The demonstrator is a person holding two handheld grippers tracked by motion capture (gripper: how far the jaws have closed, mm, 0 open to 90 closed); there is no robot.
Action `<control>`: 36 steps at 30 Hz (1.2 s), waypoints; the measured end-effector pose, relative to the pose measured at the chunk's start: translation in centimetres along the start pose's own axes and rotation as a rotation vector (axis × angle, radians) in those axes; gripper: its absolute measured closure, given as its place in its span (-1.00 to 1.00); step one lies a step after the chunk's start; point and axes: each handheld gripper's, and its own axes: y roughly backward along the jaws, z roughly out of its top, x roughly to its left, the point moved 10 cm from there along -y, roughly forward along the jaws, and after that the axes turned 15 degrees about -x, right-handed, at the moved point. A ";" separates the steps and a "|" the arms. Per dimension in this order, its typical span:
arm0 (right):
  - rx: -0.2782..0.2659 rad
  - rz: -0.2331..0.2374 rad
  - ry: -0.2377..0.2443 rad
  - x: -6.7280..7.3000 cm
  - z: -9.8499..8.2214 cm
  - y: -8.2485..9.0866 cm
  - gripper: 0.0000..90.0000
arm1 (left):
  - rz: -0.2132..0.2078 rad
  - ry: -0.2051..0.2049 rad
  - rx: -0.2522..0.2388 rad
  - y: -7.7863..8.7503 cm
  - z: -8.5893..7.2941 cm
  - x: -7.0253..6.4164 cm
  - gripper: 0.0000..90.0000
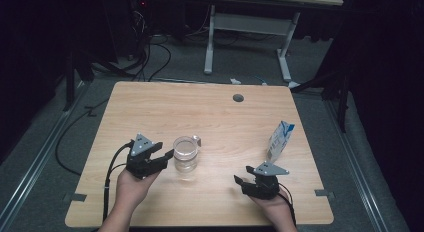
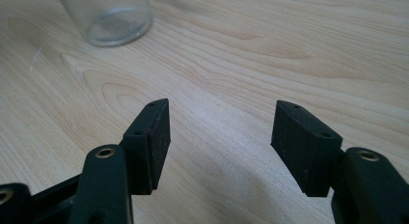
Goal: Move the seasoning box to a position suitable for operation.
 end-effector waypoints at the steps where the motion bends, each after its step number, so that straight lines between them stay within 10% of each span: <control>1: -0.002 0.002 0.001 0.0 0.0 0.0 -0.13 | 0.011 -0.007 0.000 -0.1 0.1 0.0 0.09; 18: -0.009 0.018 0.008 0.2 0.4 0.3 -0.14 | 0.026 -0.051 0.020 -3.3 1.7 -1.3 0.21; 36: -0.004 0.027 0.025 0.7 0.4 0.2 -0.15 | 0.069 -0.034 0.053 -6.2 2.5 -0.1 0.94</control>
